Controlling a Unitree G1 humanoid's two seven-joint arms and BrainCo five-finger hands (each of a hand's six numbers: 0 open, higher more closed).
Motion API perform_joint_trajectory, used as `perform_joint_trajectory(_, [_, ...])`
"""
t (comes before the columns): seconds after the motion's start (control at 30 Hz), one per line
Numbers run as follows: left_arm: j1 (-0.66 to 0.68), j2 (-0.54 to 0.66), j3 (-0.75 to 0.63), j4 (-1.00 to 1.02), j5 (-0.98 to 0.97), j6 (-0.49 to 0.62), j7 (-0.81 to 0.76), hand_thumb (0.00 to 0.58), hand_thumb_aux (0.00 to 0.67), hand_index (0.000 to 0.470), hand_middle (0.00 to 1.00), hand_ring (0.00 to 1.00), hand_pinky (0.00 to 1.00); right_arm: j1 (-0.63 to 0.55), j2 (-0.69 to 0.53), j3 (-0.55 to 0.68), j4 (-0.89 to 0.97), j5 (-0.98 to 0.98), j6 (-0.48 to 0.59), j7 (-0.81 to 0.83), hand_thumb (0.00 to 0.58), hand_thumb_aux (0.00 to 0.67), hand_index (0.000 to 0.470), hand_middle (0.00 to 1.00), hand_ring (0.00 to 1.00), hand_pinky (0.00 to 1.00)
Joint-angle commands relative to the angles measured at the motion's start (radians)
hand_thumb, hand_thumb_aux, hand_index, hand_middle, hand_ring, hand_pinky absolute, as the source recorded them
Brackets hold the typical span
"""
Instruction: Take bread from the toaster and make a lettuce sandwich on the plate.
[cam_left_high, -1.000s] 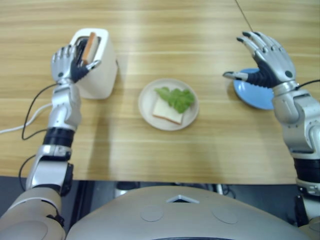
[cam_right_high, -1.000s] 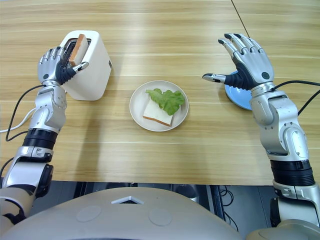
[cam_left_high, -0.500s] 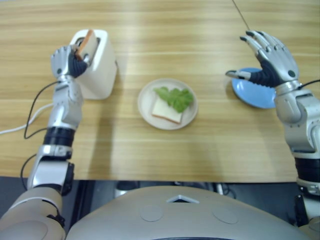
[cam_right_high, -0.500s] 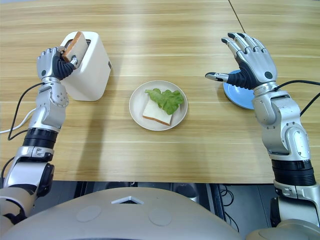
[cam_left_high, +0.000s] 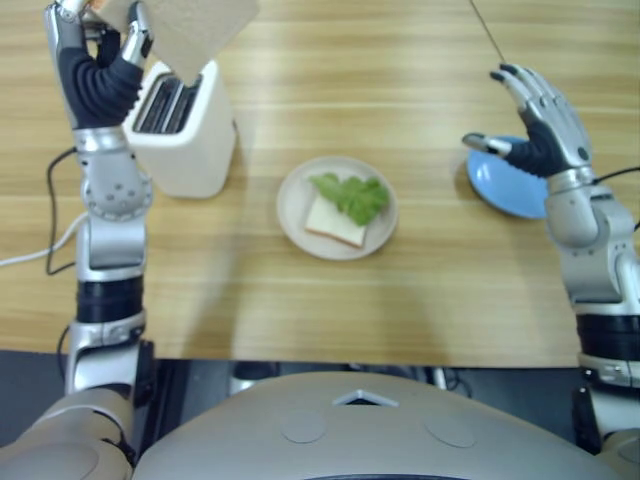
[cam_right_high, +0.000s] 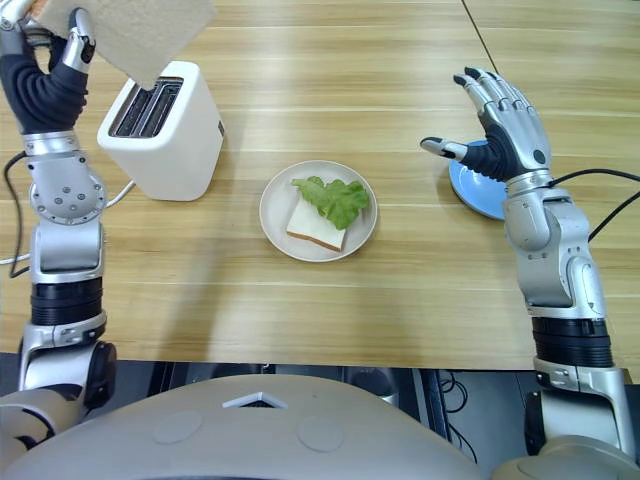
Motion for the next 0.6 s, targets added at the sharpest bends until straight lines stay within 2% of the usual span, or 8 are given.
perform_joint_trajectory(0.03, [-0.019, -0.065, -0.071, 0.133, -0.209, 0.096, -0.235, 0.580, 0.670, 0.460, 1.00, 1.00, 1.00, 0.020, 0.032, -0.062, 0.065, 0.113, -0.043, -0.019, 0.000, 0.000, 0.000, 0.00, 0.00, 0.00])
perform_joint_trajectory(0.27, [-0.068, -0.140, -0.270, 0.520, -0.199, 0.157, -0.592, 0.580, 0.670, 0.460, 1.00, 1.00, 1.00, 0.014, 0.040, -0.049, 0.152, 0.152, -0.091, -0.015, 0.000, 0.000, 0.000, 0.00, 0.00, 0.00])
perform_joint_trajectory(0.43, [-0.151, -0.158, -0.343, 0.797, -0.132, 0.059, -0.751, 0.580, 0.670, 0.460, 1.00, 1.00, 1.00, -0.001, 0.044, -0.025, 0.186, 0.139, -0.102, -0.013, 0.000, 0.000, 0.000, 0.00, 0.00, 0.00])
perform_joint_trajectory(0.6, [-0.246, -0.161, -0.353, 1.014, -0.058, -0.047, -0.772, 0.580, 0.670, 0.460, 1.00, 1.00, 1.00, -0.010, 0.047, -0.004, 0.204, 0.132, -0.108, -0.011, 0.000, 0.000, 0.000, 0.00, 0.00, 0.00])
